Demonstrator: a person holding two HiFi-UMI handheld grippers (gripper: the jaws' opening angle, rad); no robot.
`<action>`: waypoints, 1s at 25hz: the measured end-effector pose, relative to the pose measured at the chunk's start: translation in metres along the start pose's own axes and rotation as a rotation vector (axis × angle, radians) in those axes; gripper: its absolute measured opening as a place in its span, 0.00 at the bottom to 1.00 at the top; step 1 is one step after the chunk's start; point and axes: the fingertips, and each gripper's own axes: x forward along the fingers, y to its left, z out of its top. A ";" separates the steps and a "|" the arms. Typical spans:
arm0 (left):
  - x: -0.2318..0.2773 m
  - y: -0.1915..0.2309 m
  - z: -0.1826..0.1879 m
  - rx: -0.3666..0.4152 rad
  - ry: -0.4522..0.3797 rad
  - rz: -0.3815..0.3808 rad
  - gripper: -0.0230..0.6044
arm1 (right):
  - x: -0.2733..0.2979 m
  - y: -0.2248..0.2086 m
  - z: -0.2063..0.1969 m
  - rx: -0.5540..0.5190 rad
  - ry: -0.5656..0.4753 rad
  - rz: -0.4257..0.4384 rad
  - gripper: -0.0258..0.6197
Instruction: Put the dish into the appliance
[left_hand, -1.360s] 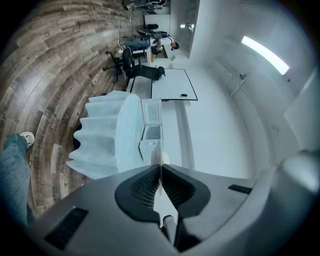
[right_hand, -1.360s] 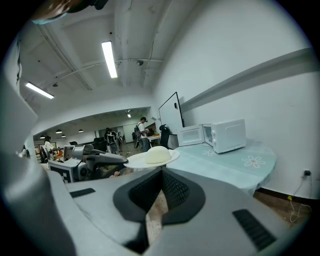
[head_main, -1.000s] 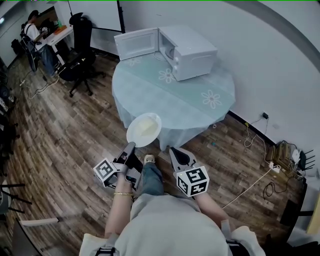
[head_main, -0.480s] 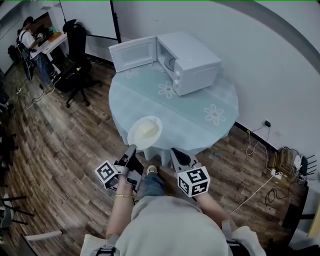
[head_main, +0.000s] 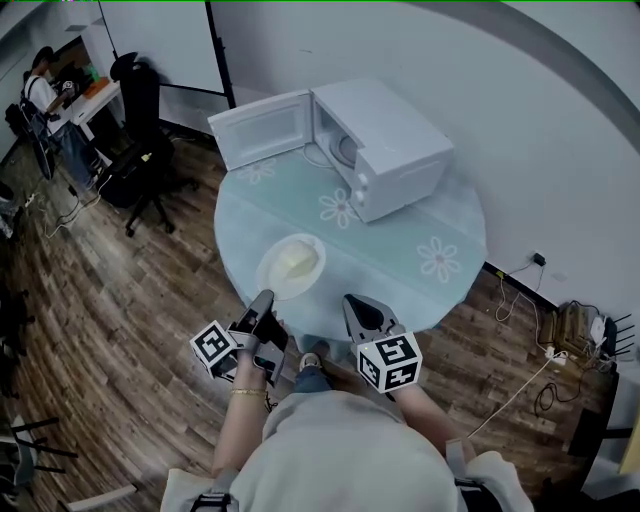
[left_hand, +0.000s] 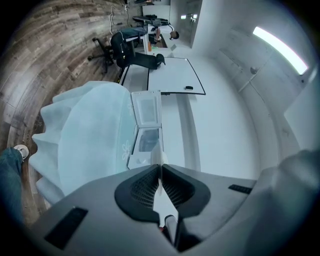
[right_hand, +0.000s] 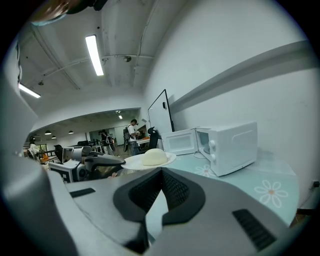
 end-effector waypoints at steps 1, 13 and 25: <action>0.007 -0.001 0.005 0.000 0.005 0.000 0.09 | 0.008 -0.001 0.004 0.002 -0.001 0.000 0.05; 0.084 -0.001 0.070 -0.005 0.059 0.009 0.09 | 0.094 -0.023 0.037 0.010 0.010 -0.022 0.05; 0.156 0.019 0.114 -0.026 0.124 0.013 0.09 | 0.163 -0.050 0.049 0.027 0.022 -0.070 0.05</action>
